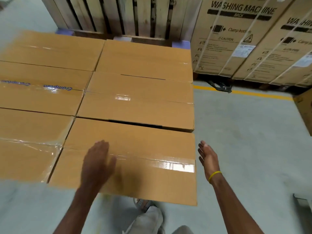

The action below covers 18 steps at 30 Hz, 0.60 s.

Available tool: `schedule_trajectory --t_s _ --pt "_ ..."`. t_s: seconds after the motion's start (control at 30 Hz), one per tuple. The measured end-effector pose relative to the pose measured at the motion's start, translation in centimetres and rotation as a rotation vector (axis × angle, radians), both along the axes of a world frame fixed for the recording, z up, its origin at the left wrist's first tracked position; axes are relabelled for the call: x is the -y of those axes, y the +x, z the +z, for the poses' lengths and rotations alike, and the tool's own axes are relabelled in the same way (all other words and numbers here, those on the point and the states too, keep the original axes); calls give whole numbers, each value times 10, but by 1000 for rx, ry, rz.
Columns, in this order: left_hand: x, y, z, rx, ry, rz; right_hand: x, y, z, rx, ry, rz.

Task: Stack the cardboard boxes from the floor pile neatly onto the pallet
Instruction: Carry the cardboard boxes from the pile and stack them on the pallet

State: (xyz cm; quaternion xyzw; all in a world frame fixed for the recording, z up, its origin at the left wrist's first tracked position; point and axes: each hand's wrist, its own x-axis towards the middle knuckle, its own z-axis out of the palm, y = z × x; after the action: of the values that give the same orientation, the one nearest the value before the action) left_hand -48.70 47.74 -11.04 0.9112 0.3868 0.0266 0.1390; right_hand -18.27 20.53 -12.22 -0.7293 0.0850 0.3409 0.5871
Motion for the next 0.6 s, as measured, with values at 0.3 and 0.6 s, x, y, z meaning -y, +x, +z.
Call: schedule_trajectory --t_s 0.3,0.6 --pt "35 194 -23 96 -104 -279 -82 83 -12 141 -92 196" --pt "43 205 -40 17 -172 -188 -65 81 -20 250 -129 341"
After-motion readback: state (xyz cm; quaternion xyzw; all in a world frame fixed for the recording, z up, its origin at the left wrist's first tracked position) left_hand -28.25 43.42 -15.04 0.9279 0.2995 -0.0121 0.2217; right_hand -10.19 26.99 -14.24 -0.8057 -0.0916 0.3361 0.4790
